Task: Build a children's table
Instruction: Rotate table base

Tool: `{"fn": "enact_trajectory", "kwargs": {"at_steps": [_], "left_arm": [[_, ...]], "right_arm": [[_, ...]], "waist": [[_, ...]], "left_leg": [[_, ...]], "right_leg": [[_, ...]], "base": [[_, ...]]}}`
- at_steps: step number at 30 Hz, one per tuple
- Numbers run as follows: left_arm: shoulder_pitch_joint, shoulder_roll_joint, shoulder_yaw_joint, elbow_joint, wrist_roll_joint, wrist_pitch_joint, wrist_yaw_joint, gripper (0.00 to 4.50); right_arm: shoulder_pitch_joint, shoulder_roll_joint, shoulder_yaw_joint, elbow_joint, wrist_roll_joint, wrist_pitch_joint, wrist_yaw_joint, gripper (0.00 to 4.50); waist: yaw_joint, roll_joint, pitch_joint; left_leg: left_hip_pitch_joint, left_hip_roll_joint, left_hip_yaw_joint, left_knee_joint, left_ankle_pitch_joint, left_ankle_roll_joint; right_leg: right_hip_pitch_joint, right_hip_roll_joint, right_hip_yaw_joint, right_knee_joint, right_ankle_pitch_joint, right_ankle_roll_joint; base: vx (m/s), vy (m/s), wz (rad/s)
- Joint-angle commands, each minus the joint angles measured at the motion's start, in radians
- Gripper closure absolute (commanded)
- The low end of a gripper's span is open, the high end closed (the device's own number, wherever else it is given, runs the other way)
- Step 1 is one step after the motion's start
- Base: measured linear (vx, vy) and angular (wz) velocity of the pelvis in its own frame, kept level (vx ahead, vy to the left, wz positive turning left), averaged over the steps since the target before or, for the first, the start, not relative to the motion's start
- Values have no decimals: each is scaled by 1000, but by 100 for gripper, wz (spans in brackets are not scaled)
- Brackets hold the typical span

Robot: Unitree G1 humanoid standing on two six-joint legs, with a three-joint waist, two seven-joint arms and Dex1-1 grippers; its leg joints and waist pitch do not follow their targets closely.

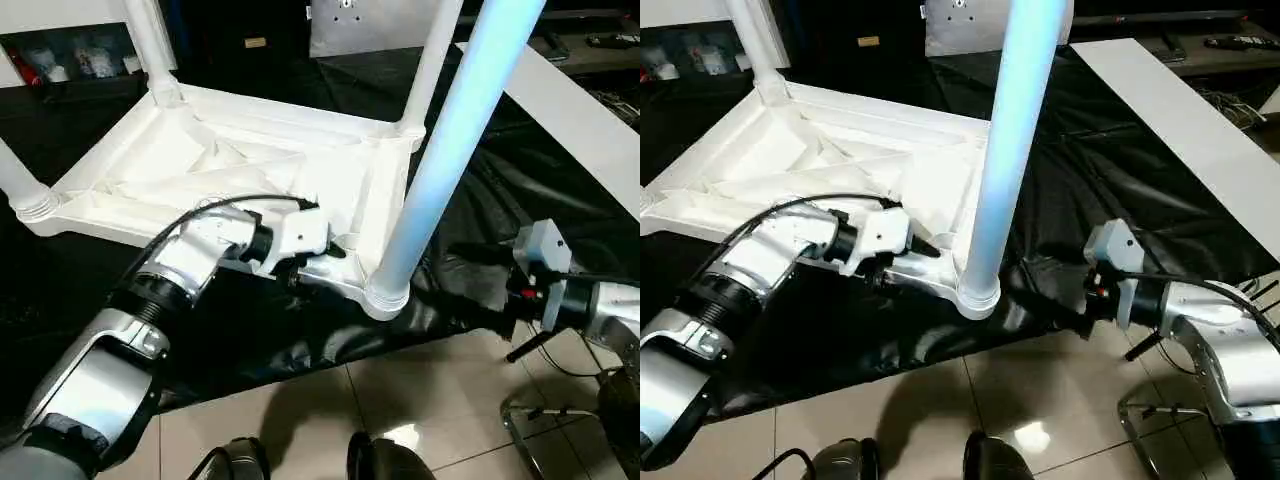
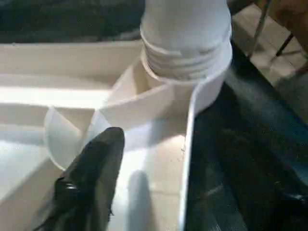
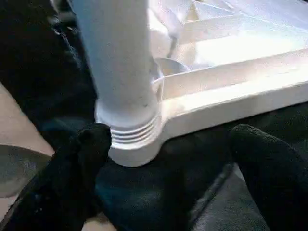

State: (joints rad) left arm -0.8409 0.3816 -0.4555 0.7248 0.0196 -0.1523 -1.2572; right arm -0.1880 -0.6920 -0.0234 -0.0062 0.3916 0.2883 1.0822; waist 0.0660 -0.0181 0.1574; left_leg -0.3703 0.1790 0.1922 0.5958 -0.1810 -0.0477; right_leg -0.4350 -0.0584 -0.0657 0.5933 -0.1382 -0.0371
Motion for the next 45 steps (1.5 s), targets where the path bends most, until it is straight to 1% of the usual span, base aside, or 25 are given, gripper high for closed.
{"fn": "enact_trajectory", "kwargs": {"at_steps": [1, 2, 3, 4, 5, 6, 7, 8, 9, 12, 15, 20, 22, 24, 25, 27, 30, 31, 32, 36, 37, 39, 42, 43, 45], "left_arm": [[-26, -11, -14, 68, 45, -68, 10, 140], [-28, -16, -12, 77, 46, -76, 8, 163], [-30, -21, -8, 89, 46, -87, 6, 163], [-34, -28, -4, 106, 49, -102, 9, 177], [-35, -29, -6, 111, 52, -107, 11, 182], [-37, -30, -8, 119, 55, -113, 13, 191], [-38, -31, -9, 123, 57, -117, 14, 191], [-40, -33, -10, 135, 61, -126, 21, 203], [-43, -35, -9, 145, 63, -134, 23, 221], [-46, -37, -7, 156, 66, -142, 23, 228], [-61, -48, 8, 192, 64, -166, -6, 255], [-79, -50, 3, 225, 77, -185, -23, 288], [-81, -51, 2, 230, 80, -188, -24, 306], [-90, -54, 1, 245, 86, -190, -33, 316], [-95, -56, 1, 254, 89, -192, -42, 316], [-100, -58, 1, 262, 89, -190, -58, 351], [-106, -59, 0, 270, 86, -178, -101, 354], [-108, -57, -3, 269, 84, -159, -130, 382], [-108, -56, -4, 269, 84, -155, -135, 393], [-109, -50, -6, 258, 74, -79, -199, 402], [-109, -42, -12, 252, 82, -33, -215, 426], [-108, -42, -8, 251, 84, -13, -201, 434], [-106, -47, 9, 254, 82, 7, -160, 447], [-105, -53, 23, 258, 91, 21, -93, 447], [-90, -67, 63, 244, 85, 96, 24, 447]], "right_arm": [[26, -30, -5, -71, 41, 42, 32, 0], [29, -33, -6, -78, 46, 48, 34, 0], [33, -36, -8, -86, 51, 55, 37, 0], [41, -42, -12, -102, 61, 67, 42, 0], [42, -43, -12, -106, 63, 71, 43, 0], [45, -45, -13, -111, 66, 76, 46, 0], [47, -46, -14, -114, 68, 79, 48, 0], [51, -48, -14, -119, 72, 85, 53, 0], [53, -49, -14, -122, 75, 88, 56, 0], [57, -51, -13, -126, 79, 91, 59, 0], [66, -60, -15, -143, 94, 108, 64, 0], [72, -65, -18, -153, 103, 120, 72, 0], [73, -65, -18, -154, 103, 121, 72, 0], [75, -66, -18, -159, 108, 124, 74, 0], [77, -67, -19, -162, 110, 126, 74, 0], [81, -68, -19, -167, 113, 128, 75, 0], [84, -69, -21, -172, 117, 132, 78, 0], [84, -70, -21, -172, 116, 132, 80, 0], [84, -70, -21, -172, 116, 131, 81, 0], [76, -67, -23, -167, 114, 125, 75, 0], [72, -63, -25, -164, 109, 115, 67, 0], [70, -59, -27, -163, 107, 110, 60, 0], [67, -53, -30, -162, 107, 108, 48, 0], [63, -49, -30, -158, 100, 103, 37, 0], [49, -36, -28, -145, 83, 98, 9, 0]], "waist": [[11, -7, -94], [13, -7, -93], [16, -7, -94], [19, -8, -96], [20, -8, -94], [24, -7, -95], [25, -7, -96], [29, -8, -97], [30, -7, -98], [32, -8, -99], [34, -9, -99], [35, -9, -101], [36, -9, -102], [37, -5, -101], [37, -6, -102], [38, -6, -101], [38, -6, -100], [39, -6, -101], [39, -5, -102], [38, -4, -100], [38, -3, -99], [37, -2, -97], [34, -3, -97], [31, -1, -95], [30, -3, -92]], "left_leg": [[5, 32, -21, -57, -163, 110], [6, 31, -22, -57, -166, 109], [7, 32, -22, -58, -165, 108], [7, 35, -24, -59, -163, 103], [7, 33, -23, -58, -164, 104], [8, 34, -23, -58, -166, 102], [9, 35, -24, -59, -165, 100], [9, 37, -25, -59, -159, 100], [8, 36, -24, -58, -159, 100], [7, 37, -24, -58, -159, 100], [7, 33, -23, -57, -156, 102], [5, 33, -25, -58, -155, 98], [5, 34, -25, -57, -149, 99], [5, 34, -25, -58, -148, 100], [5, 34, -25, -57, -149, 100], [5, 34, -25, -58, -148, 100], [5, 35, -26, -59, -151, 100], [4, 36, -26, -59, -147, 99], [4, 37, -27, -59, -145, 99], [3, 38, -26, -59, -138, 102], [4, 39, -25, -59, -143, 102], [5, 38, -25, -59, -148, 101], [4, 35, -26, -59, -151, 99], [2, 34, -27, -59, -156, 98], [4, 32, -26, -58, -161, 98]], "right_leg": [[78, -74, 44, -90, -378, -158], [78, -73, 44, -92, -391, -148], [78, -76, 44, -94, -408, -138], [78, -79, 43, -92, -416, -138], [76, -77, 42, -95, -424, -135], [75, -78, 42, -95, -436, -132], [75, -79, 42, -95, -435, -132], [75, -80, 43, -90, -414, -137], [75, -80, 43, -91, -412, -138], [76, -81, 43, -89, -397, -146], [77, -80, 41, -95, -420, -135], [77, -81, 40, -95, -432, -120], [77, -82, 41, -92, -416, -128], [77, -82, 40, -92, -407, -134], [78, -82, 40, -93, -404, -135], [78, -82, 40, -93, -401, -138], [79, -83, 40, -92, -398, -141], [80, -84, 41, -90, -389, -146], [80, -84, 41, -88, -382, -148], [80, -84, 42, -85, -349, -170], [80, -85, 42, -84, -345, -178], [79, -85, 42, -86, -354, -181], [81, -85, 41, -90, -385, -168], [80, -84, 40, -90, -394, -163], [78, -83, 38, -95, -420, -156]], "base": [[0, 0, 0], [0, 0, 0], [0, 0, 0], [0, 0, 0], [0, 0, 0], [0, 0, 0], [0, 0, 0], [0, 0, 0], [0, 0, 0], [0, 0, 0], [0, 0, 0], [0, 0, 0], [0, 0, 0], [0, 0, 0], [0, 0, 0], [0, 0, 0], [0, 0, 0], [0, 0, 0], [0, 0, 0], [0, 0, 0], [0, 0, 0], [0, 0, 0], [0, 0, 0], [0, 0, 0], [0, 0, 0]]}}
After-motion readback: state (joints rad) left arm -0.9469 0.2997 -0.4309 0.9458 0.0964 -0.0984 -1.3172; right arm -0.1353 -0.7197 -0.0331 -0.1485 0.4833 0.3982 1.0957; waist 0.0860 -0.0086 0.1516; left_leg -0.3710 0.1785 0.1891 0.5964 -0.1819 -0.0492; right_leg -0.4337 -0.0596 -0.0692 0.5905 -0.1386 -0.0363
